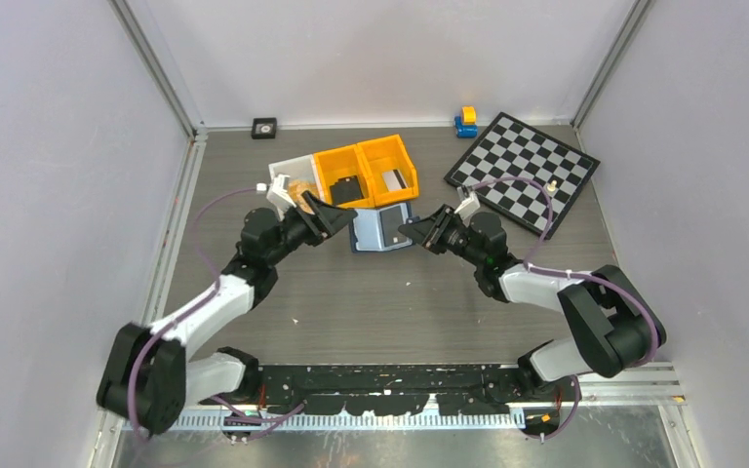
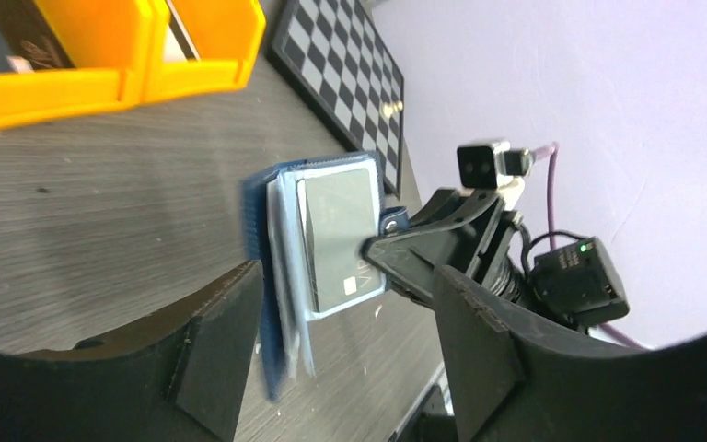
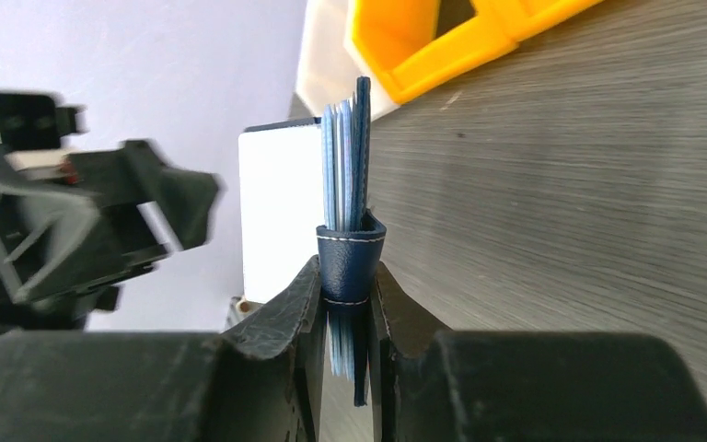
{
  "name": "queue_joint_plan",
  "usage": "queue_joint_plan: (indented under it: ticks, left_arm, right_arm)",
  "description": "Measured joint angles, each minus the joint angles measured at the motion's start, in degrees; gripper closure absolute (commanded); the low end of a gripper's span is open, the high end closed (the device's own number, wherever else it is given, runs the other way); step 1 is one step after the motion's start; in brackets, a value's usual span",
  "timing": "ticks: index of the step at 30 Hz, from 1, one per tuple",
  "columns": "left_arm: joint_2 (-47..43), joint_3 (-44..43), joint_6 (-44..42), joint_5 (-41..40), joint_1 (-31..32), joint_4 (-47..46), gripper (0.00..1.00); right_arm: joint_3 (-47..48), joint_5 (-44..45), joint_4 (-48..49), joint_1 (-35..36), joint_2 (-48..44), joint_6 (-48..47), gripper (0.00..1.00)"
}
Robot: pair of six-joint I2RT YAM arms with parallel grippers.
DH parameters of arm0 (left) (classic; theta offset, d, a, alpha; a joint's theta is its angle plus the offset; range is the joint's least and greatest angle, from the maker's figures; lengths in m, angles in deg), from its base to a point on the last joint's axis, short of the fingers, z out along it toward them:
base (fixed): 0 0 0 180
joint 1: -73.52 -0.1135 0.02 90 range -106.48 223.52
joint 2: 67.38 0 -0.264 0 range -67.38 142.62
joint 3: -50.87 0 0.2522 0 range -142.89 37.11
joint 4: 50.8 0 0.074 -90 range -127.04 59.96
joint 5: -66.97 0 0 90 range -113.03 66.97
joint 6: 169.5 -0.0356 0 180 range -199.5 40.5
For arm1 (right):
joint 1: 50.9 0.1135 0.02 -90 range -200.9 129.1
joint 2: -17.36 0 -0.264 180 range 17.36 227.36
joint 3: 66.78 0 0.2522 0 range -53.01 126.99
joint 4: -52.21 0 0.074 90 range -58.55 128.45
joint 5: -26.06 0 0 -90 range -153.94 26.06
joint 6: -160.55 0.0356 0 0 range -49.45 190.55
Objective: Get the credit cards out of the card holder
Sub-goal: Remove the credit card from the card holder.
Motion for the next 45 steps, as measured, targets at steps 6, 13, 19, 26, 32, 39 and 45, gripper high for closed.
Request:
queue_joint_plan:
  ticks: [6,13,19,26,32,39,45]
  left_arm:
    - [-14.9,2.8,-4.6,-8.9,0.2,6.5,0.37]
    - [-7.5,1.0,-7.1,-4.5,3.3,3.2,0.51]
    - [4.5,-3.8,-7.1,2.6,5.7,3.3,0.69]
    - [9.4,-8.3,-7.5,6.4,6.7,4.1,0.72]
    - [12.3,-9.3,-7.0,6.9,6.5,5.1,0.75]
    - [13.6,-9.3,-6.4,7.4,5.8,5.3,0.78]
    - [13.6,-9.3,-6.3,7.8,5.7,5.4,0.75]
  right_arm:
    - [0.9,4.5,-9.1,-0.1,-1.8,-3.1,0.99]
    - [1.8,5.3,-13.7,-0.1,-1.7,-4.6,1.0]
    - [2.1,5.3,-13.9,0.0,-1.7,-5.0,0.99]
    - [2.0,4.6,-12.9,0.3,-1.7,-5.0,0.99]
    - [1.9,3.3,-9.1,0.3,-1.7,-4.6,1.0]
    - [0.6,0.7,-2.7,0.3,-1.7,-2.9,1.0]
    - [0.3,-1.0,0.8,0.3,-1.7,-1.5,1.0]
